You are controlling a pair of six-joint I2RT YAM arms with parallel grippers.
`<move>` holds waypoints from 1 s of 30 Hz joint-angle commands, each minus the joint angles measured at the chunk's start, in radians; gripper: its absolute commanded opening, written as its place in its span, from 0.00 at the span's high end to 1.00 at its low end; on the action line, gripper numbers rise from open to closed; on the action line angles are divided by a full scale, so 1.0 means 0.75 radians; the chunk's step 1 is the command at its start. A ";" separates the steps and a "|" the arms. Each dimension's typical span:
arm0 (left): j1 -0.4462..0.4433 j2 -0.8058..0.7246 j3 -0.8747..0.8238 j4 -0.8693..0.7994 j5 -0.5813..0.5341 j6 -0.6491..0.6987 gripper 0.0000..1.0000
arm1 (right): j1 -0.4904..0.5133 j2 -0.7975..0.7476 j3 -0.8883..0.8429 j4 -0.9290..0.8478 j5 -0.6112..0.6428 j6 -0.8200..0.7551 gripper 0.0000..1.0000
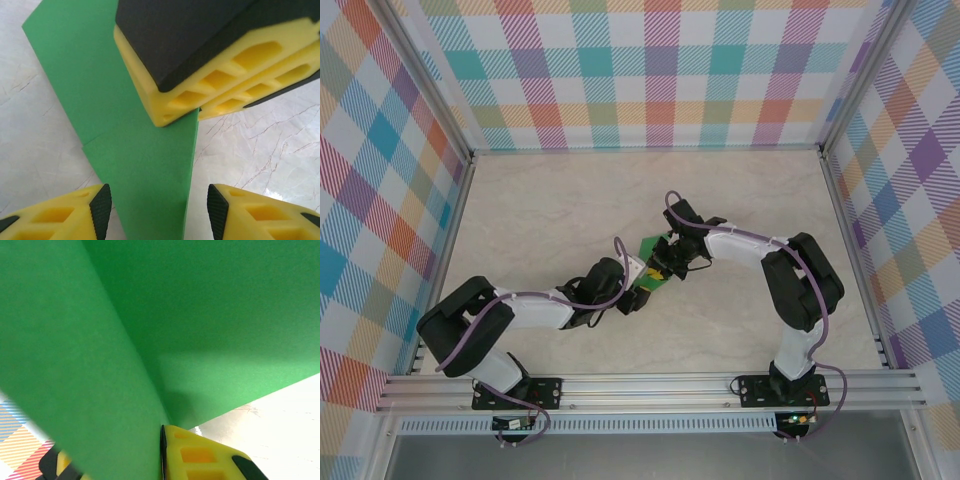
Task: Fold a paper plane with a square sheet of paper (pick it up from the middle)
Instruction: Fourth fold the wing at the center of the table.
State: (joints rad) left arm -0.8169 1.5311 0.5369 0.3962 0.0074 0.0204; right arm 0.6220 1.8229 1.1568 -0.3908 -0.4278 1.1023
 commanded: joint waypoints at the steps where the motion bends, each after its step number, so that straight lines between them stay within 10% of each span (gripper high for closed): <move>1: -0.015 0.020 -0.014 0.057 0.012 0.043 0.47 | -0.010 0.021 0.040 -0.055 -0.030 0.021 0.89; 16: -0.015 0.056 -0.021 0.079 0.019 0.065 0.66 | -0.036 0.032 0.051 -0.137 -0.001 -0.077 0.76; 30: -0.013 0.085 -0.012 0.101 0.032 0.054 0.65 | -0.052 0.057 0.095 -0.209 0.016 -0.122 0.94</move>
State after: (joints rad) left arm -0.8169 1.5829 0.5316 0.4263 0.0166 0.0525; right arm 0.5888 1.8565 1.1923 -0.5110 -0.4202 1.0302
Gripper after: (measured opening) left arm 0.339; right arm 0.063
